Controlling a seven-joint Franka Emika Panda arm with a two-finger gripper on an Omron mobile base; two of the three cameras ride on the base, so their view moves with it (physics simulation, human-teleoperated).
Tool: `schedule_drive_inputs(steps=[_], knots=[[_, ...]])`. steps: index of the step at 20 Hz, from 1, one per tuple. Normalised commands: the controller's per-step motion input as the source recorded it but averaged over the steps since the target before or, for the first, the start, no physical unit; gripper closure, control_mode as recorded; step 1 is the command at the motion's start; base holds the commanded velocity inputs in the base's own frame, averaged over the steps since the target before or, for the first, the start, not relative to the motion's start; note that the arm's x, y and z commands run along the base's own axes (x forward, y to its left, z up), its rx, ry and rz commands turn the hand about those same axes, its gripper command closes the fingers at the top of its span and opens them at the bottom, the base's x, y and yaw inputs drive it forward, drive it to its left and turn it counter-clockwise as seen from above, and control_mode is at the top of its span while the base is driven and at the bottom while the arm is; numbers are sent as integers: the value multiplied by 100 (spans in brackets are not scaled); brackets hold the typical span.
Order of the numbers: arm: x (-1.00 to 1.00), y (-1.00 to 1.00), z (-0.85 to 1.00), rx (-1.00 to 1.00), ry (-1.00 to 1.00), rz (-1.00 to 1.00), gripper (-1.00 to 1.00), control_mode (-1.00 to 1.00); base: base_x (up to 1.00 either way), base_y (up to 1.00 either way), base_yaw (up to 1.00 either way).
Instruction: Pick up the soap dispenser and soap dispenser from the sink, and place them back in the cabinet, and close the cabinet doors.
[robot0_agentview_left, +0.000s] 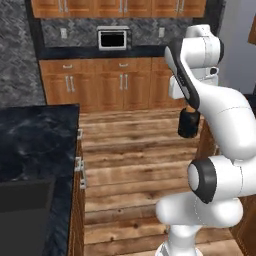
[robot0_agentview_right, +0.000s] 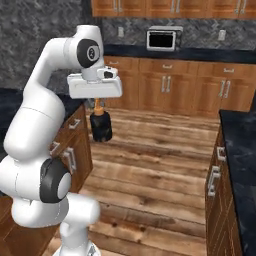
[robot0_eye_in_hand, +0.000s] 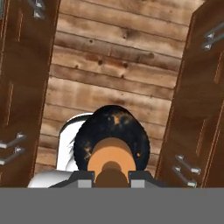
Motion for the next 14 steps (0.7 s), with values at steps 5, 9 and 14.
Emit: schedule_drive_inputs(steps=[5, 9, 14], knots=[[0, 0, 0, 0, 0, 0, 100, 100, 25, -29, -54], [0, 0, 0, 0, 0, 0, 100, 100, 32, -23, -55], [0, 0, 0, 0, 0, 0, 100, 100, 34, -10, -57]])
